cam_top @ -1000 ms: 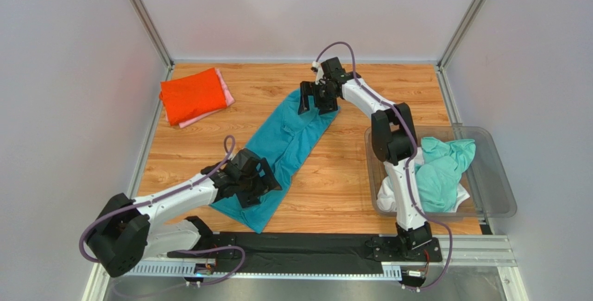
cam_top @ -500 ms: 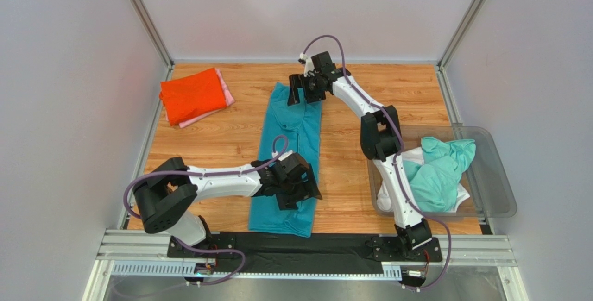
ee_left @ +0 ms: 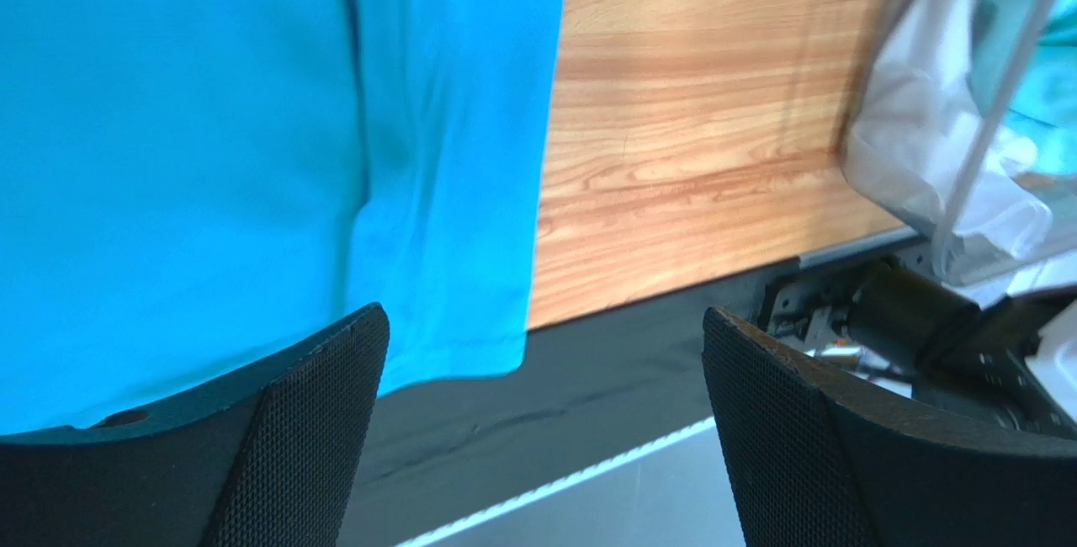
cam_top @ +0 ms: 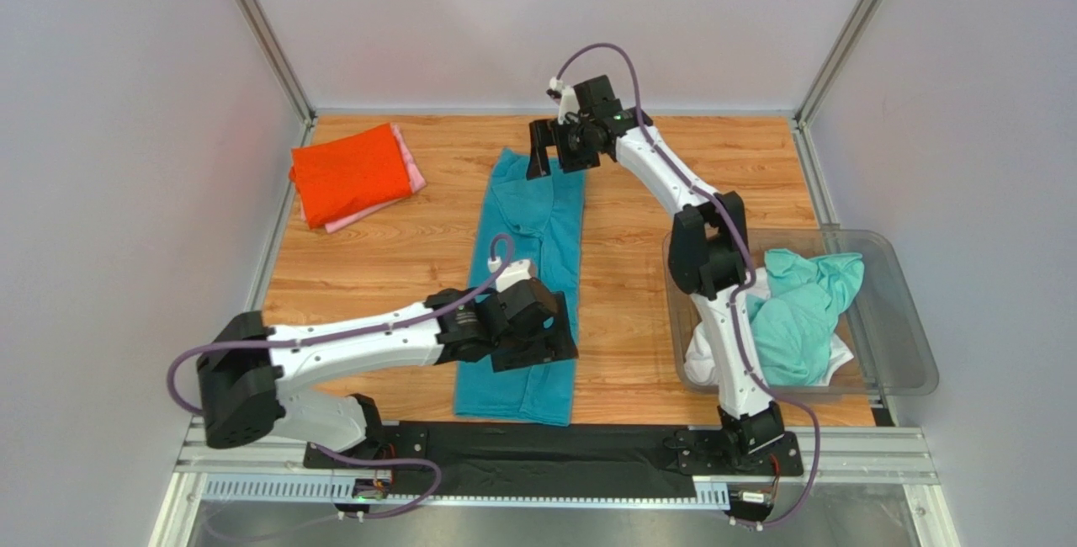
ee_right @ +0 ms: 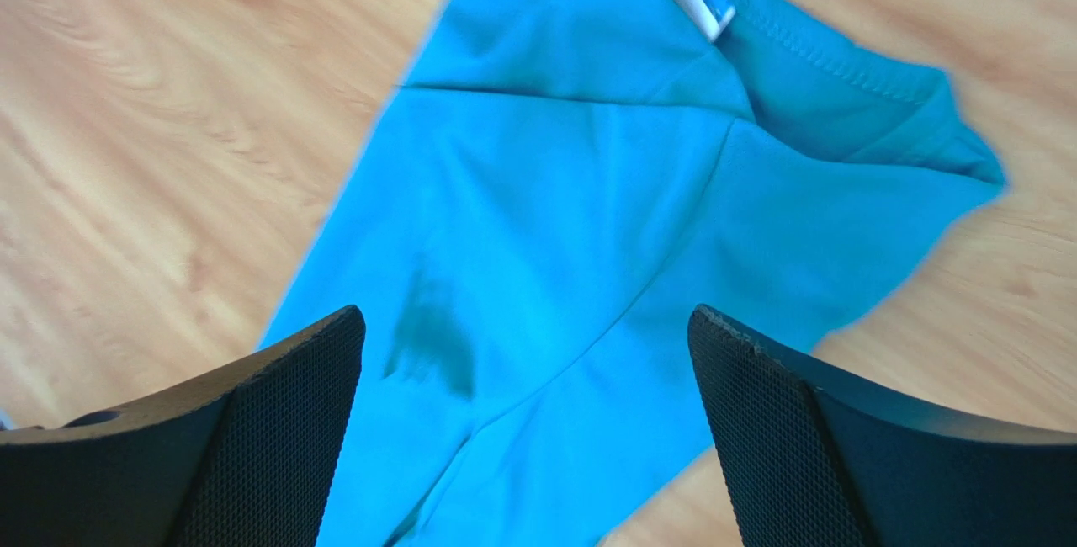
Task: Fold and stack the t-shirts
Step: Fold the tshirt
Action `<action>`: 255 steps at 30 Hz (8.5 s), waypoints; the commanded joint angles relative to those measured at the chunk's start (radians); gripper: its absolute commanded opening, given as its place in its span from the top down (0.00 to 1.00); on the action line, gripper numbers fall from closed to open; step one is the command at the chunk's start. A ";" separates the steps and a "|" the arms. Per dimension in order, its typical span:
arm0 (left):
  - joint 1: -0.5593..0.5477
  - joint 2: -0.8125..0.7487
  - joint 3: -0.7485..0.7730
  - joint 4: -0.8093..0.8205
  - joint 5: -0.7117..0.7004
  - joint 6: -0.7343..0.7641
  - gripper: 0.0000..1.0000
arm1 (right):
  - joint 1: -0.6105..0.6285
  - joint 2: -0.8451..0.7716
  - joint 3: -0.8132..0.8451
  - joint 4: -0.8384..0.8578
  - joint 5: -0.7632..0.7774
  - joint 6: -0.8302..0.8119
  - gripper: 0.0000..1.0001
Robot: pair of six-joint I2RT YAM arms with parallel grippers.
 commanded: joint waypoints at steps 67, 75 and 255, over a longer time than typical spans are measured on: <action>0.002 -0.584 -0.612 -0.160 0.055 -0.021 1.00 | 1.020 -1.054 -1.631 0.350 0.605 0.814 0.79; 0.001 -0.700 -0.643 -0.192 0.188 -0.001 1.00 | 1.103 -1.088 -1.625 0.301 0.622 0.886 0.90; 0.772 -0.514 -0.338 -0.146 0.105 0.472 0.01 | 0.808 -1.174 -1.440 0.329 0.643 0.498 0.00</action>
